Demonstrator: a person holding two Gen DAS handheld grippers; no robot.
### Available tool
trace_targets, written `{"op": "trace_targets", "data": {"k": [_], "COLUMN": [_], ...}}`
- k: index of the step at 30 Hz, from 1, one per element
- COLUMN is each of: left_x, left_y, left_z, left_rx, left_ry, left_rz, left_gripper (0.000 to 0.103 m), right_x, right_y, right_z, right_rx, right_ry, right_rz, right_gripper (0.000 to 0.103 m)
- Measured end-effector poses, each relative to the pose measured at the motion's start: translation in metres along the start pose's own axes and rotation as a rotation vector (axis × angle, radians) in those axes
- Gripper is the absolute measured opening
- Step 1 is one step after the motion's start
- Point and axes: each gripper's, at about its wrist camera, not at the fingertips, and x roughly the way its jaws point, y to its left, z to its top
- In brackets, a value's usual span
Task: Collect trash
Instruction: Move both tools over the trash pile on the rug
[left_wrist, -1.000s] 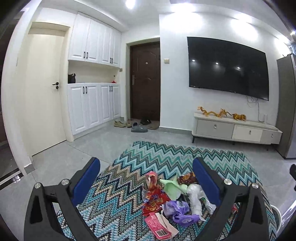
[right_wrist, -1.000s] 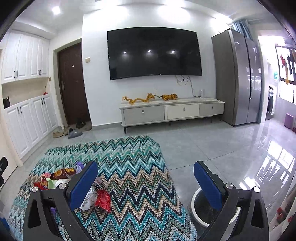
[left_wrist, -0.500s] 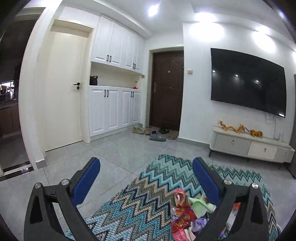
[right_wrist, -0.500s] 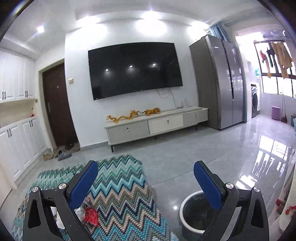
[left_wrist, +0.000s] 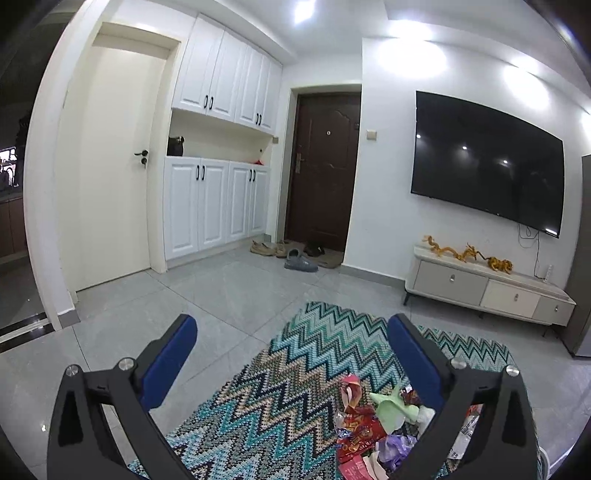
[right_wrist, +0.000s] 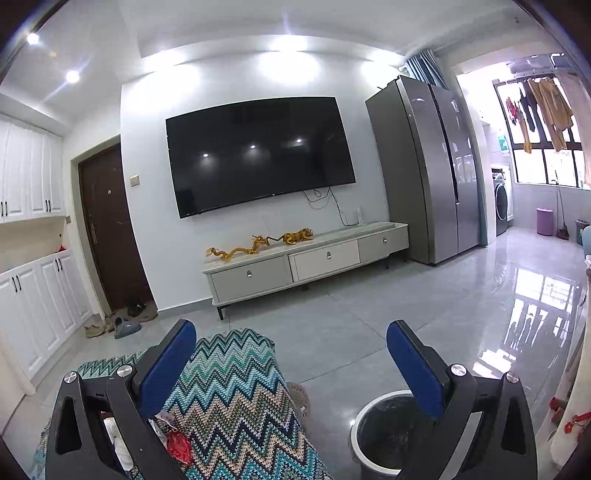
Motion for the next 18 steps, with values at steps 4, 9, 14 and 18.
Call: {"op": "trace_targets", "data": {"k": [4,9,14,18], "left_x": [0.003,0.012,0.032,0.046], "left_y": [-0.005,-0.015,-0.034,-0.054], "left_z": [0.000,0.004,0.002,-0.004], "left_rx": [-0.010,-0.021,0.000,0.030], "left_ry": [0.000,0.007,0.049,0.088], "left_rz": [-0.005,-0.022,-0.076,-0.134], "left_gripper": [0.103,0.103,0.103,0.103], "right_x": [0.004,0.006,0.017,0.036], "right_y": [-0.001,0.002,0.006,0.010], "right_z": [0.000,0.004,0.006,0.002], "right_rx": [-0.001,-0.025,-0.024,-0.035], "right_ry": [-0.005,-0.027,-0.011,0.030], "right_rz": [-0.005,-0.019,-0.010,-0.002], "right_gripper": [0.103,0.103,0.103,0.103]}}
